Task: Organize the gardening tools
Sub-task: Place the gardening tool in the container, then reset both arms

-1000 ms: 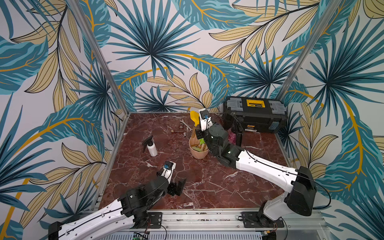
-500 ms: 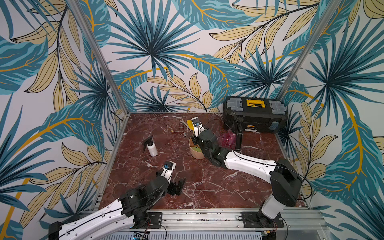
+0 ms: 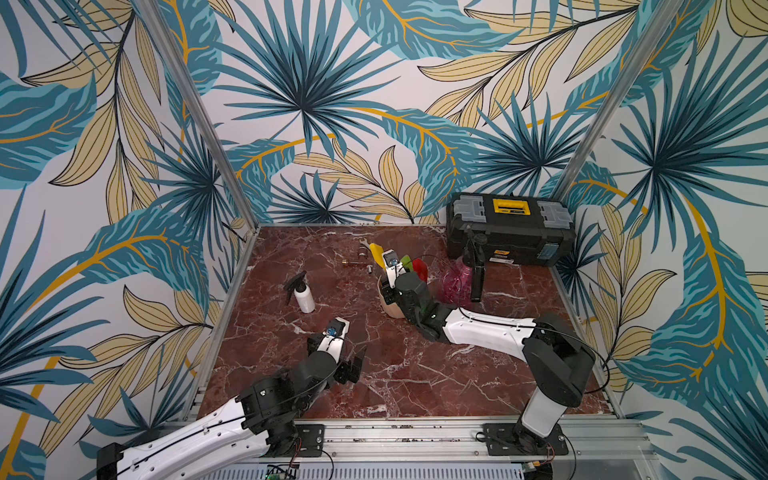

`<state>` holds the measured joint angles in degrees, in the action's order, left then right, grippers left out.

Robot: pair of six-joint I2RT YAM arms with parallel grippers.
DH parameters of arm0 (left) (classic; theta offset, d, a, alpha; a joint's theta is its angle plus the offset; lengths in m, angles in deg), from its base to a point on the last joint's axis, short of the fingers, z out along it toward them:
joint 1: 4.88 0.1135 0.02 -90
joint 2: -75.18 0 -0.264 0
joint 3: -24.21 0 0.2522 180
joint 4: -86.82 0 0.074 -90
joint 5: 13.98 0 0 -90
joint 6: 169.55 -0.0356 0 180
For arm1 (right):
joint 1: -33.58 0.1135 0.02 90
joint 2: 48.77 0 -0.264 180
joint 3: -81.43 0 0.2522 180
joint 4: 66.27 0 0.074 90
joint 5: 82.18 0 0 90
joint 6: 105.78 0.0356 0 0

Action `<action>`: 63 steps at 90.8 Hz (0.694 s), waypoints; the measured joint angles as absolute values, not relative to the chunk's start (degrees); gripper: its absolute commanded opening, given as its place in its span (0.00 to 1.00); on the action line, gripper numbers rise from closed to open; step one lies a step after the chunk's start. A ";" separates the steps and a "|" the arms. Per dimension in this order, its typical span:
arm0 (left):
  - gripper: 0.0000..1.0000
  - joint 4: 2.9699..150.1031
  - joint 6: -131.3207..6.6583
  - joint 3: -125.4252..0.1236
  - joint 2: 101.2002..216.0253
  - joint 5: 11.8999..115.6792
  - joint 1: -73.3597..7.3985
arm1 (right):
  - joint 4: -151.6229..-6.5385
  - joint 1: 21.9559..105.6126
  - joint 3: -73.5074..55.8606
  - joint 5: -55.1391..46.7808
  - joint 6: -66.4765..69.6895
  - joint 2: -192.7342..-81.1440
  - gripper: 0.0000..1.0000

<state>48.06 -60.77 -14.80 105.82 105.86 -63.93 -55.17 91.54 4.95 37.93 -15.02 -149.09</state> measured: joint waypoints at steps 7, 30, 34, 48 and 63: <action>1.00 49.48 -63.50 -15.22 106.25 108.14 -63.51 | -56.90 91.54 5.23 36.86 -13.60 -148.15 0.71; 1.00 54.88 -73.18 -15.98 107.00 112.90 -57.50 | -67.80 91.43 6.13 34.30 -8.79 -132.24 0.89; 1.00 56.06 -74.64 -15.96 106.95 113.36 -56.32 | -70.43 91.40 6.19 34.06 -7.72 -128.26 0.90; 1.00 60.76 -78.88 -15.09 106.47 113.93 -51.82 | -79.89 90.68 9.36 34.56 -2.76 -115.10 0.98; 1.00 64.43 -81.42 -12.66 106.49 112.90 -46.49 | -93.27 87.97 16.42 36.66 5.15 -104.08 0.99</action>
<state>64.43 -81.42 -12.66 106.49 112.90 -46.49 -93.27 87.97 16.42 36.66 5.15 -104.08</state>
